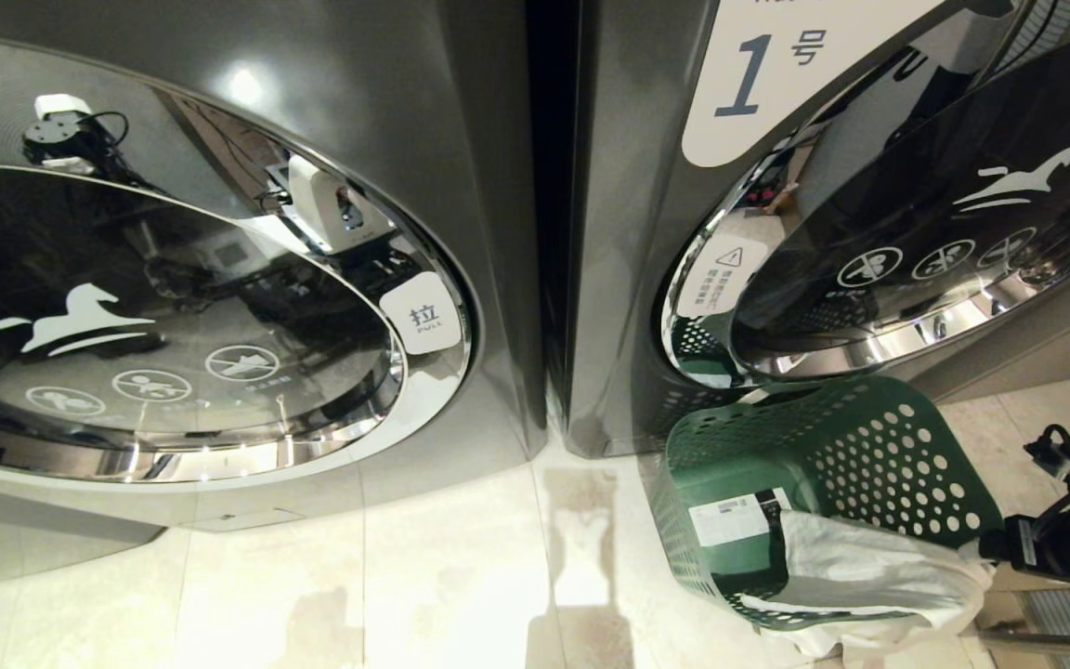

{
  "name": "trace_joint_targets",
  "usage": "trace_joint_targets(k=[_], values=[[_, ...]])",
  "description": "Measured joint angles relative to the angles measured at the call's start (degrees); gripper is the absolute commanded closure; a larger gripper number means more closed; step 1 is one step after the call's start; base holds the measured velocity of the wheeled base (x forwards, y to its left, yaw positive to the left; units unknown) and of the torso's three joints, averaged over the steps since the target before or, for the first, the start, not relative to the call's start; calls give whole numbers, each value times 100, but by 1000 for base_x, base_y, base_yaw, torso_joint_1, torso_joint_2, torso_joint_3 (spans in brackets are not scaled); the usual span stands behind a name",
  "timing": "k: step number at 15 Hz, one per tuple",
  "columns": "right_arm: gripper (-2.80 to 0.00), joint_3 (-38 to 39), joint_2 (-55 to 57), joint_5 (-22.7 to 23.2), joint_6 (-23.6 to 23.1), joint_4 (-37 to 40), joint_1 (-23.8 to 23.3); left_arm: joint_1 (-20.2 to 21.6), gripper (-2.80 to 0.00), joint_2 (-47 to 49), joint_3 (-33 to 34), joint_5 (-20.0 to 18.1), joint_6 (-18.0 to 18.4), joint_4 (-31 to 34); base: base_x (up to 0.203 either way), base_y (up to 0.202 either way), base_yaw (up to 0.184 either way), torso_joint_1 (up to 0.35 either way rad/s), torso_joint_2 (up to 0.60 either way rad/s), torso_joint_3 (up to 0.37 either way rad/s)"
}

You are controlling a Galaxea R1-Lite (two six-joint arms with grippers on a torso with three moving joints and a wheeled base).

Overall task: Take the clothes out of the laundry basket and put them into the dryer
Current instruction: Take the clothes out of the basket

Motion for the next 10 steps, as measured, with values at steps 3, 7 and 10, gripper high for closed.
trace_joint_targets(k=[3,7,10], values=[[-280,-5,245,428,-125,-13,-30,0,0,0,0,0,0,0,0,0,0,0,0,0],[-280,83,463,936,-155,-507,-6,0,0,0,0,0,0,0,0,0,0,0,0,0],[-280,92,717,942,-192,-974,70,0,0,0,0,0,0,0,0,0,0,0,0,0]])
